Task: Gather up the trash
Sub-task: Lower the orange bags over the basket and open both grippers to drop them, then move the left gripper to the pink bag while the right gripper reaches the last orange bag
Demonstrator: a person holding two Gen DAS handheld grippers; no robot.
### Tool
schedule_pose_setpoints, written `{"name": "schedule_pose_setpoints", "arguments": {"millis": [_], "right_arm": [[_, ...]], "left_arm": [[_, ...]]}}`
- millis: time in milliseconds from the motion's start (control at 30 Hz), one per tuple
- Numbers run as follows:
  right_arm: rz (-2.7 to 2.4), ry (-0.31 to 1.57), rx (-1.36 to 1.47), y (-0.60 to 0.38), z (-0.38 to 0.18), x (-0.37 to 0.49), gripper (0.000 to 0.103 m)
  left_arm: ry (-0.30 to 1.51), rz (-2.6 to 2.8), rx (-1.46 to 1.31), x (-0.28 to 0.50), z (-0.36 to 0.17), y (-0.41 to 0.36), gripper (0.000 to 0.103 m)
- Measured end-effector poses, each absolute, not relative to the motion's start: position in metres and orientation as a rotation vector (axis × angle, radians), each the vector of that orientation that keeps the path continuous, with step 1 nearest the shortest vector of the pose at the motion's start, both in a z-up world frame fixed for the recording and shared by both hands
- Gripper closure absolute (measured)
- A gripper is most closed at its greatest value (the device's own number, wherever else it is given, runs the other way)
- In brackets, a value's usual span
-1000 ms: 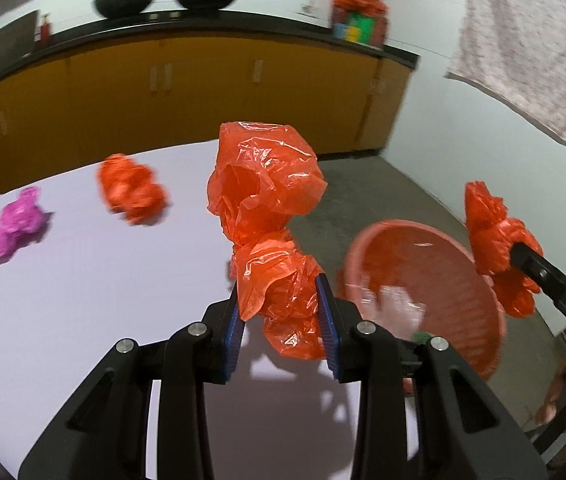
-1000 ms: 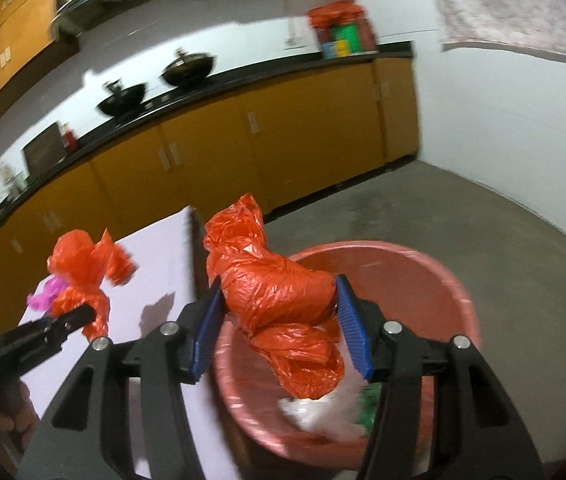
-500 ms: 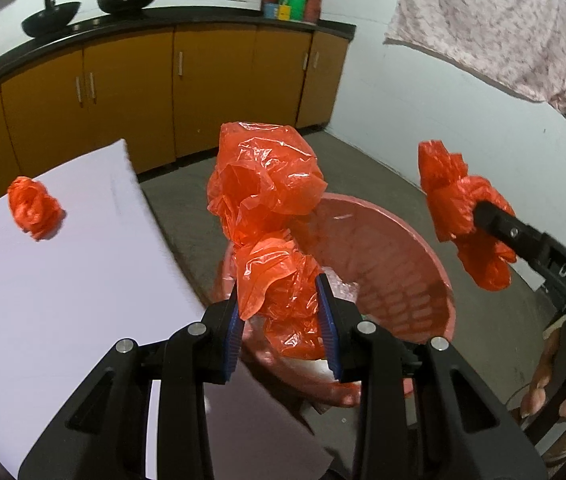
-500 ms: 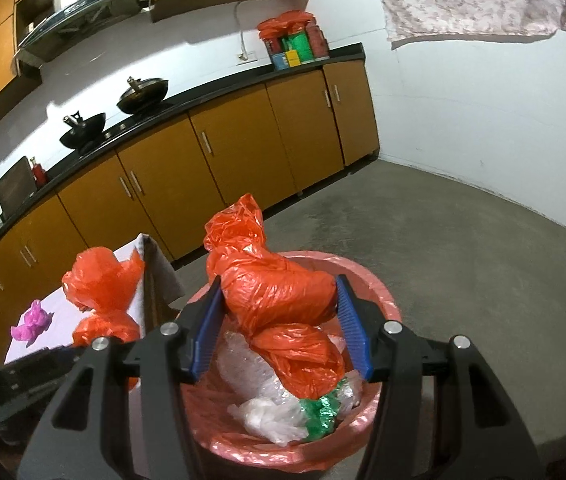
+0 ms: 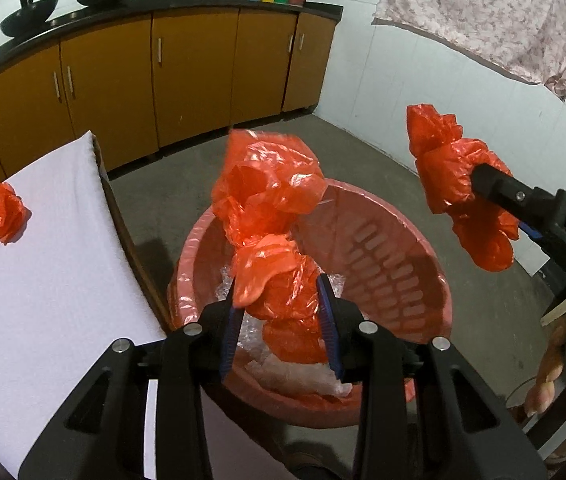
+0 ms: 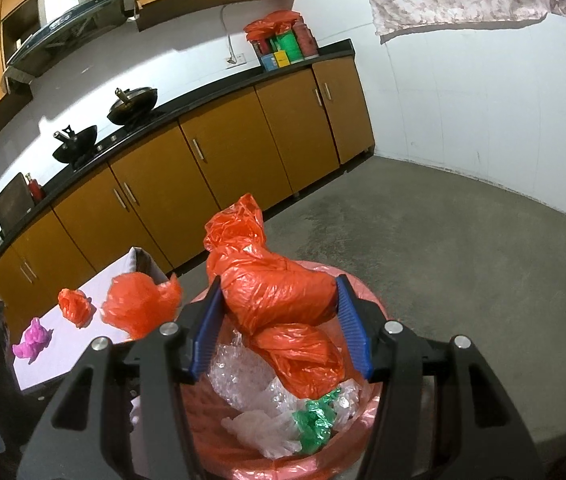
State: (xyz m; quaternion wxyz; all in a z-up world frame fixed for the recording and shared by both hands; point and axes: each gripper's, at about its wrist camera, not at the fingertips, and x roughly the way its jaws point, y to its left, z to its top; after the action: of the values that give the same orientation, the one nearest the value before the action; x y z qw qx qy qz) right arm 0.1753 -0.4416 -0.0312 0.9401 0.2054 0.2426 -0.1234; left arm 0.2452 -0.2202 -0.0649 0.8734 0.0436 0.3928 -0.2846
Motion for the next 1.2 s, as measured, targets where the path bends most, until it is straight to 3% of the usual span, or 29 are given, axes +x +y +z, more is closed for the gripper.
{"name": "schedule_pose_setpoints", "arguments": {"millis": [167,333,467,633,967,1200], "right_arm": [[-0.226,0.483,0.423,-0.442,-0.031,0.176,0.03],[-0.233,0.48,0.42,-0.442,-0.029,0.176,0.029],[-0.272,0.474,0.377,-0.437,-0.027,0.176,0.016],[-0.277,0.464,0.299,-0.418,-0.023,0.182,0.008],[-0.139,0.537,0.264,-0.356,-0.032,0.215,0.006],[-0.039,0.567,0.239,-0.293,-0.037,0.251,0.005]], "left_arm": [[0.826,-0.581,0.075,0.249,-0.067,-0.218,0.043],[0.821,-0.535,0.059,0.253,-0.067,-0.201,0.037],[0.81,-0.458,0.048,0.26,-0.067,-0.171,0.033],[0.775,-0.349,0.058,0.261,-0.064,-0.131,0.025],[0.756,0.007,0.031,0.28,-0.062,0.012,0.009],[0.743,0.232,0.004,0.301,-0.059,0.117,0.003]]}}
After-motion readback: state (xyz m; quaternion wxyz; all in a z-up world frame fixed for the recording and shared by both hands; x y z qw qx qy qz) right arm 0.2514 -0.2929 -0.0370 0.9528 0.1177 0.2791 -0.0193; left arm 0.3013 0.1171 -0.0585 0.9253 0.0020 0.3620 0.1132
